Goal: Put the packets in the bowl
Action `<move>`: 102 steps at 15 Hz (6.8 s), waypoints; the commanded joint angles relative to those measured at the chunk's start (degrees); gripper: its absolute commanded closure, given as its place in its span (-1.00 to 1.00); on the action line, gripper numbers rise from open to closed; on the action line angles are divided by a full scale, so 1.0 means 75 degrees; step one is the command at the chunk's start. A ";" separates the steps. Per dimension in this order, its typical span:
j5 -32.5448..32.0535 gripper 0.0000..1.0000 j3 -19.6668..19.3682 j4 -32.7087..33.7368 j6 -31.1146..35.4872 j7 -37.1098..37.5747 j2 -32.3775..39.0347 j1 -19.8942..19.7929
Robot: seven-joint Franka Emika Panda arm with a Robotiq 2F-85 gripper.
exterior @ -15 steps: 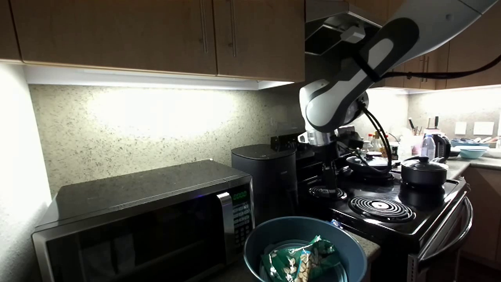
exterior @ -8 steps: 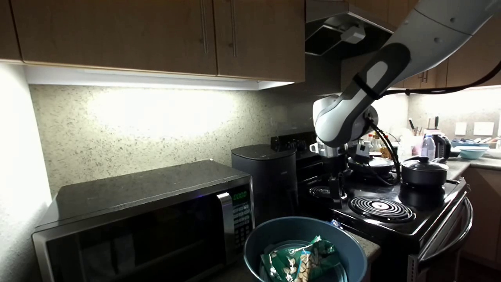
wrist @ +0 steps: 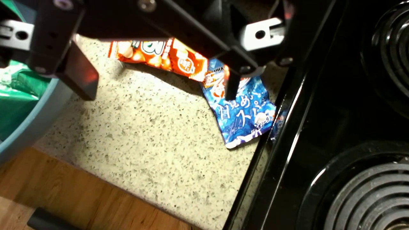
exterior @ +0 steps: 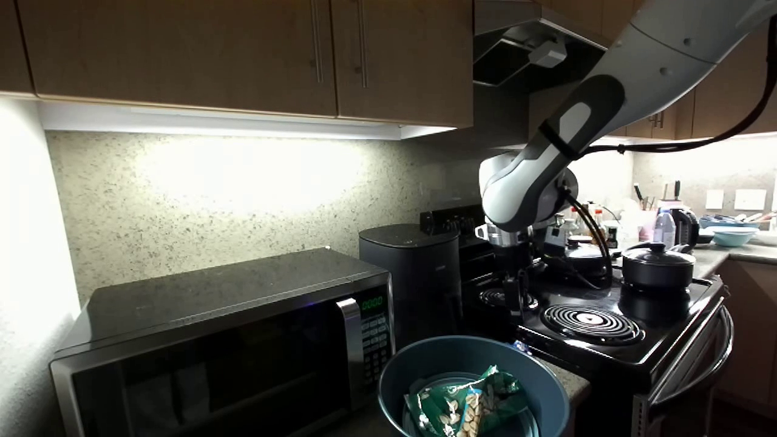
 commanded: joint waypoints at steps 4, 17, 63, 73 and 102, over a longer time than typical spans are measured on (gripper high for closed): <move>0.0248 -1.00 0.0369 0.1578 -0.0114 0.0033 0.1201 -0.0024; 0.0105 -1.00 0.0538 0.2330 -0.0411 0.0705 0.2181 0.0147; 0.0705 -1.00 0.0570 0.0649 -0.1981 0.0916 0.0437 0.0331; 0.2242 0.16 0.0768 0.1036 -0.1984 0.0892 0.1571 0.0147; 0.1743 -0.13 0.0944 0.2397 -0.2456 0.2921 0.2229 0.1397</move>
